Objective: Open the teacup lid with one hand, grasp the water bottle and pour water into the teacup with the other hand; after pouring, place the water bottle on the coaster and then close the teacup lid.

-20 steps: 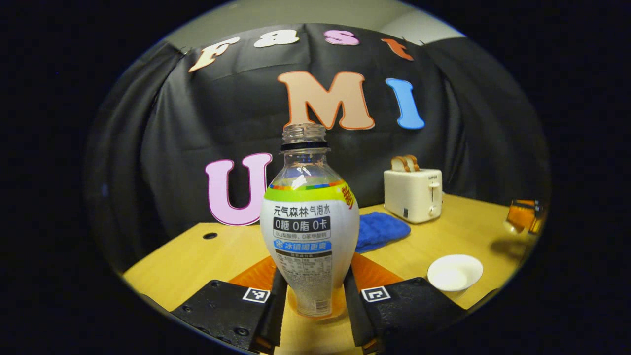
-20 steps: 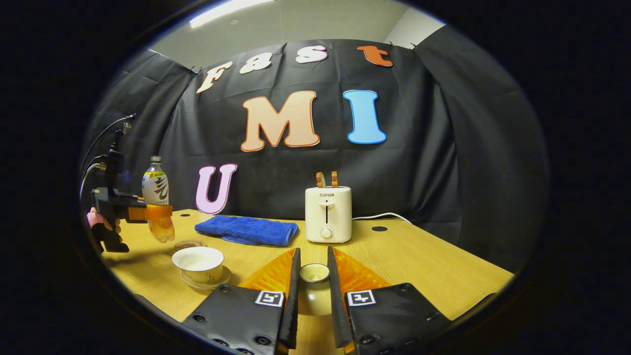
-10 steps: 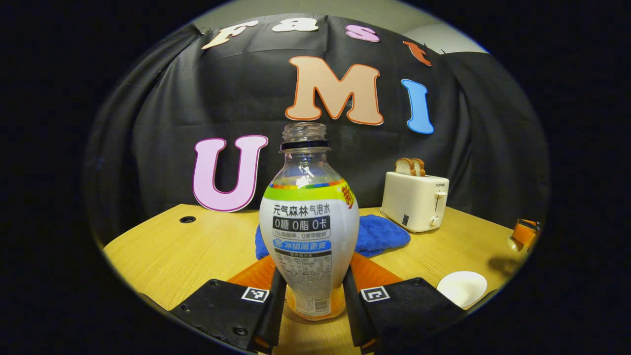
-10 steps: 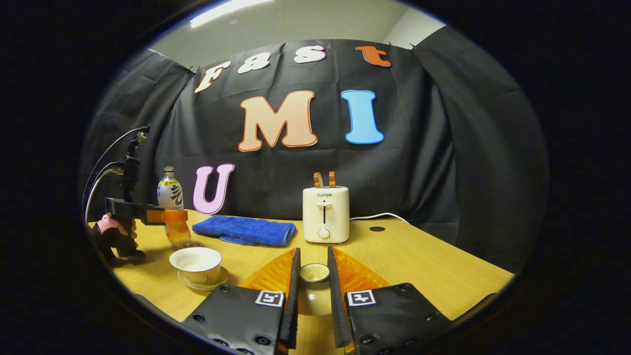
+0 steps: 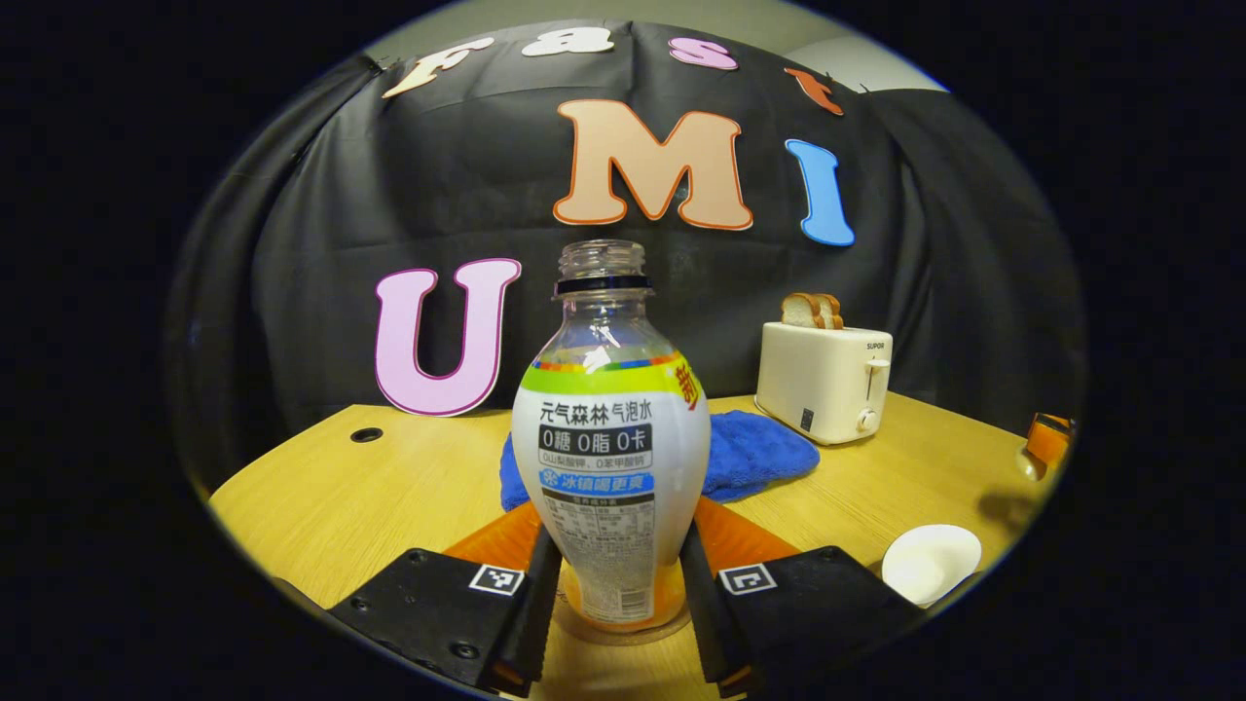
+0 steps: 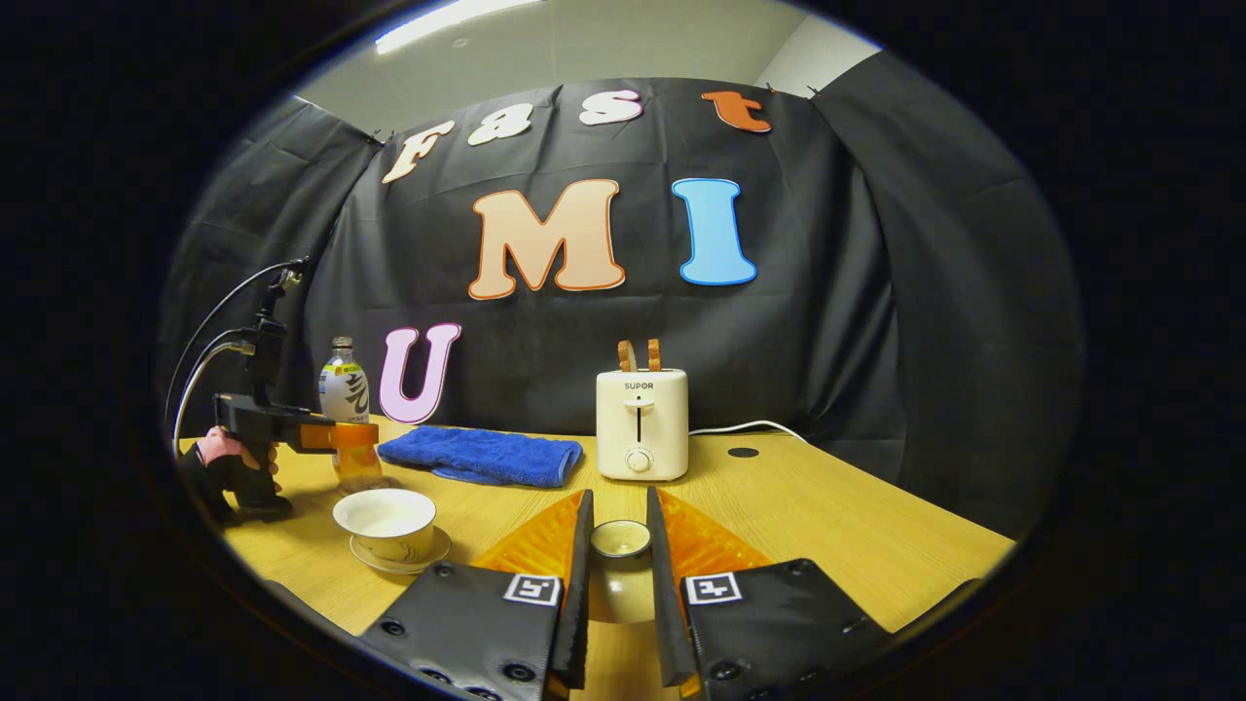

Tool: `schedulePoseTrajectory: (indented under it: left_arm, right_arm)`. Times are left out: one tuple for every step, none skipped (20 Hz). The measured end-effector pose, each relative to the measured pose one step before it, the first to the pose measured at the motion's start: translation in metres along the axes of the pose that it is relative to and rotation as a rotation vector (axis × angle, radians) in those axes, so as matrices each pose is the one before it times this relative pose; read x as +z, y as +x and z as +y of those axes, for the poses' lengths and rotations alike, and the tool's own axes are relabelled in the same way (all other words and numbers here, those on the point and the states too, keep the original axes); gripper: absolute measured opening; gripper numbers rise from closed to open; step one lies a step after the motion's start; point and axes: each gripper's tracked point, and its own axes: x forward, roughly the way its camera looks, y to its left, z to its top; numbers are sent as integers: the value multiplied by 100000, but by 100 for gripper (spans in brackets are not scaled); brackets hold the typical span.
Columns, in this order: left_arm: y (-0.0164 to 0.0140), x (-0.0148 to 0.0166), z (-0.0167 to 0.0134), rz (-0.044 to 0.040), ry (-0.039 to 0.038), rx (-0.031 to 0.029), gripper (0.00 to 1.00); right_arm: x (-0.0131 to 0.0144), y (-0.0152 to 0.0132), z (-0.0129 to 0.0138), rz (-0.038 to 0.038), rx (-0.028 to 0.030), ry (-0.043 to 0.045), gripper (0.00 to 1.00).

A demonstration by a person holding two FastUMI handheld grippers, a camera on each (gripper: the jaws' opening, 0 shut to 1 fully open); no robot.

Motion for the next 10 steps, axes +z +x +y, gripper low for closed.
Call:
schedulePoseTrajectory:
  left_arm:
    - [0,-11,17,81,-102,1,60]
    - [-17,-26,-59,-4,-249,-301,61]
    - [-93,35,-17,-80,-393,-6,62]
    - [58,-128,-78,74,-243,-314,63]
    - [134,-172,-36,598,-56,-148,64]
    - [39,-379,-35,1133,130,2,67]
    - [117,-435,47,1499,322,134,67]
    - [-24,-377,-32,1384,171,-76,69]
    - [8,-47,-34,436,138,-47,70]
    - [-201,340,19,-1585,-649,223,77]
  right_arm:
    - [25,27,-69,-22,-239,-52,32]
    - [11,12,-10,-93,-96,1,32]
    - [46,1,3,5,-20,31,32]
    - [-54,37,38,-16,19,-10,32]
    - [46,-15,-4,-7,-12,-9,32]
    - [-39,7,-36,-3,-10,26,32]
    - [54,21,-36,5,0,-18,32]
    - [-53,-4,35,-1,-2,4,32]
    - [26,12,14,40,0,12,32]
    - [7,73,49,-5,8,-15,32]
